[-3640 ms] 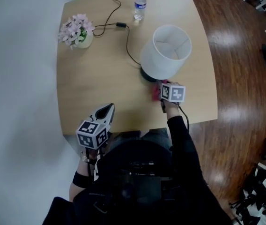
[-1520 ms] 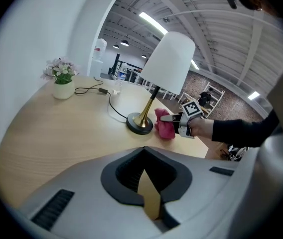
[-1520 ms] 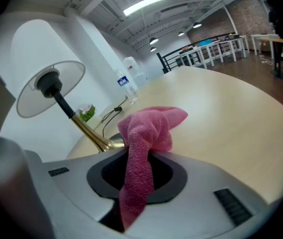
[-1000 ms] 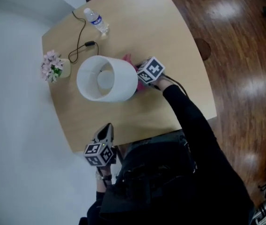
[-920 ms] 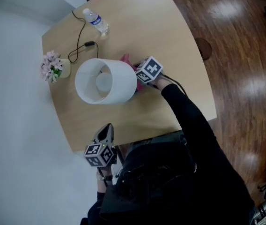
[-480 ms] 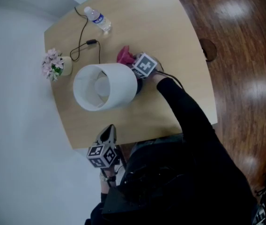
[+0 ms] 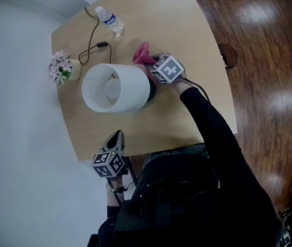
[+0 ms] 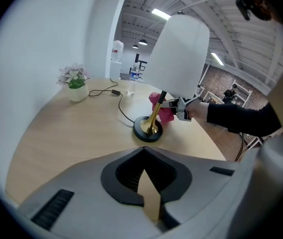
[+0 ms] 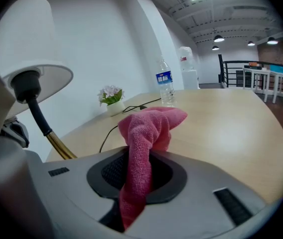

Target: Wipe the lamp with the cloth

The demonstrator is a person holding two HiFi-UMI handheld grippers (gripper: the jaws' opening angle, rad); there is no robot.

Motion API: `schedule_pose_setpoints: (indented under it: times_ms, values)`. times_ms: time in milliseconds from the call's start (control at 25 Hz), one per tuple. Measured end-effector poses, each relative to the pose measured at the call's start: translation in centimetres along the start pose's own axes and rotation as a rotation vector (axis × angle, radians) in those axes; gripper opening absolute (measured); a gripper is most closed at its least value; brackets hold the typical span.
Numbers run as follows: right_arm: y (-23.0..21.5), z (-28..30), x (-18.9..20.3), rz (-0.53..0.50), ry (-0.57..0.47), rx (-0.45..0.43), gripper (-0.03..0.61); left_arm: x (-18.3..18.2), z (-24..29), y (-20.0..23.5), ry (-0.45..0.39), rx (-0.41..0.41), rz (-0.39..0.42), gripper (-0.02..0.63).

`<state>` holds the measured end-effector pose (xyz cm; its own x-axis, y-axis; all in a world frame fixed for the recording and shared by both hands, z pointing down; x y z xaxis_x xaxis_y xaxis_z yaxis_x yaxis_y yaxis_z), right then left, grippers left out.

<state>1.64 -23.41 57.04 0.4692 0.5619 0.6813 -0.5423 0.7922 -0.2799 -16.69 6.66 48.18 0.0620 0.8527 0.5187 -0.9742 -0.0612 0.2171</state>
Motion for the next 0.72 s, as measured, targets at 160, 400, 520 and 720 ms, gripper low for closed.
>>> schedule_pose_setpoints:
  times_ms: [160, 400, 520, 720]
  values:
    - [0.4, -2.6, 1.0, 0.025, -0.019, 0.028, 0.074, 0.0, -0.2, -0.5, -0.006, 0.010, 0.012, 0.005]
    - [1.2, -7.2, 3.7, 0.078, -0.032, 0.084, 0.074, 0.2, 0.2, -1.1, -0.003, 0.036, 0.036, 0.005]
    - [2.2, -9.2, 5.6, 0.110, -0.015, 0.098, 0.074, 0.2, 0.4, -1.3, 0.005, 0.043, 0.048, 0.005]
    - [4.4, -11.3, 9.4, 0.180, 0.015, 0.091, 0.074, -0.1, 0.6, -1.7, 0.010, 0.043, 0.058, 0.005]
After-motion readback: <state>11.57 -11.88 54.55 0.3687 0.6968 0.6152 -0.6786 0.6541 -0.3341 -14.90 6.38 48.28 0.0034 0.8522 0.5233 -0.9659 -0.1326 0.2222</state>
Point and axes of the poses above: the fingertips, and each gripper's own axes: z forward along the fingers, y to its left, x out of its underside, the point moved 7 cm from there along -z, backward along the fingers, and after that the axes turned 5 degrees about y, right-handed, at the moved point
